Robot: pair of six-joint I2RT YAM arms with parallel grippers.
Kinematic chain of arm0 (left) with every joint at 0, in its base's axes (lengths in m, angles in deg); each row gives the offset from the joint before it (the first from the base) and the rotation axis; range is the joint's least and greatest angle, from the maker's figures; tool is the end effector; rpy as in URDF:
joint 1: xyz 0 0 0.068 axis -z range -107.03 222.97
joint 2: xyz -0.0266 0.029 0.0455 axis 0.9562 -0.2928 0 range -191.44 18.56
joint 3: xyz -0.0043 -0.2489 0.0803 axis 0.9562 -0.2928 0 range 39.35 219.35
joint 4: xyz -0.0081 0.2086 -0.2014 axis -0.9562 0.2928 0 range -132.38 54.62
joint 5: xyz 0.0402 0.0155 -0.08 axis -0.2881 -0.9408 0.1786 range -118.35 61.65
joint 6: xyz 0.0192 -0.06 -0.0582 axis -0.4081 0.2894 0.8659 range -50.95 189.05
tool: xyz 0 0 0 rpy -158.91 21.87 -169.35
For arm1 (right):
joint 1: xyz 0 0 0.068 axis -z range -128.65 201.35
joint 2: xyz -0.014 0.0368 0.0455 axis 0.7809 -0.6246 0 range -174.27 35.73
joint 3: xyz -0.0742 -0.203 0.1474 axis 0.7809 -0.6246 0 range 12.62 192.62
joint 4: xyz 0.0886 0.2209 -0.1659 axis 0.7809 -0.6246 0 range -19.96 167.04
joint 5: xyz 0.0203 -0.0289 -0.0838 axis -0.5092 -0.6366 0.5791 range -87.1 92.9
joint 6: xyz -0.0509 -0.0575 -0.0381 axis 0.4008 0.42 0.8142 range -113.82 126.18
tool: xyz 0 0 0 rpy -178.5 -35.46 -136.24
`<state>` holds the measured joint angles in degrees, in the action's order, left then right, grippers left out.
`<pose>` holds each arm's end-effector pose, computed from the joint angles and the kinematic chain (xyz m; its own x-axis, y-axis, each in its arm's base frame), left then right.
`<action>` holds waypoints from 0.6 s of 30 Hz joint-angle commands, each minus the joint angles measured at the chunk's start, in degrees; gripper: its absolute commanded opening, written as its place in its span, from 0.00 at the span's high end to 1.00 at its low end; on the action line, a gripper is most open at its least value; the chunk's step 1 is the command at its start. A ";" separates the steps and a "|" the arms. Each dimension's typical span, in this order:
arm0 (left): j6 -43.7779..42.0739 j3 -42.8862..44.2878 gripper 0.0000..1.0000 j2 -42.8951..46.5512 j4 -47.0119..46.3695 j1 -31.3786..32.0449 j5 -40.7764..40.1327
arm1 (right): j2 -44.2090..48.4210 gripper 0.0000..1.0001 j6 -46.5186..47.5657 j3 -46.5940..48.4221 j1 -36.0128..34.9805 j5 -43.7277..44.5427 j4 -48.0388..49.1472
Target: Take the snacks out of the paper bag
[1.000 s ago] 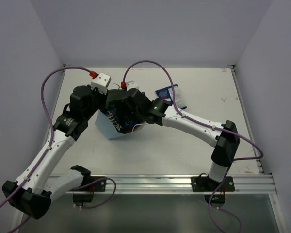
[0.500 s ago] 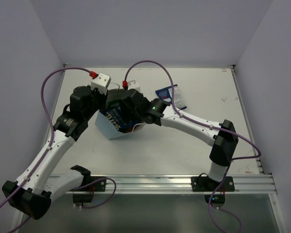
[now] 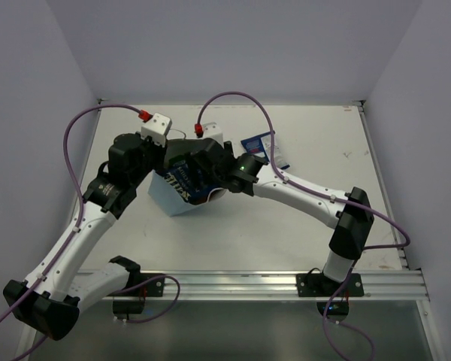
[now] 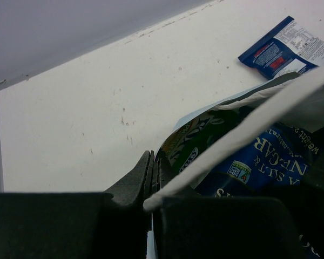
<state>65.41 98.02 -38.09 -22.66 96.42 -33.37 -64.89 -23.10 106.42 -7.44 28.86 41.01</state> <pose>0.2746 -0.1118 0.3485 -0.2581 0.1808 -0.9490 0.3370 0.9375 0.0870 0.2622 0.3687 0.2919 -0.6021 -0.1452 -0.7851 -0.3533 0.9303 0.0989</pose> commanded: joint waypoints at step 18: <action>1.44 1.09 1.00 2.06 -7.95 0.11 0.62 | -4.59 0.44 1.50 -1.34 1.22 -7.15 -0.36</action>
<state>65.50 98.02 -38.09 -22.64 96.42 -33.02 -67.53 -22.10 106.40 -6.72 23.13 42.78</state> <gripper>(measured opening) 0.030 0.605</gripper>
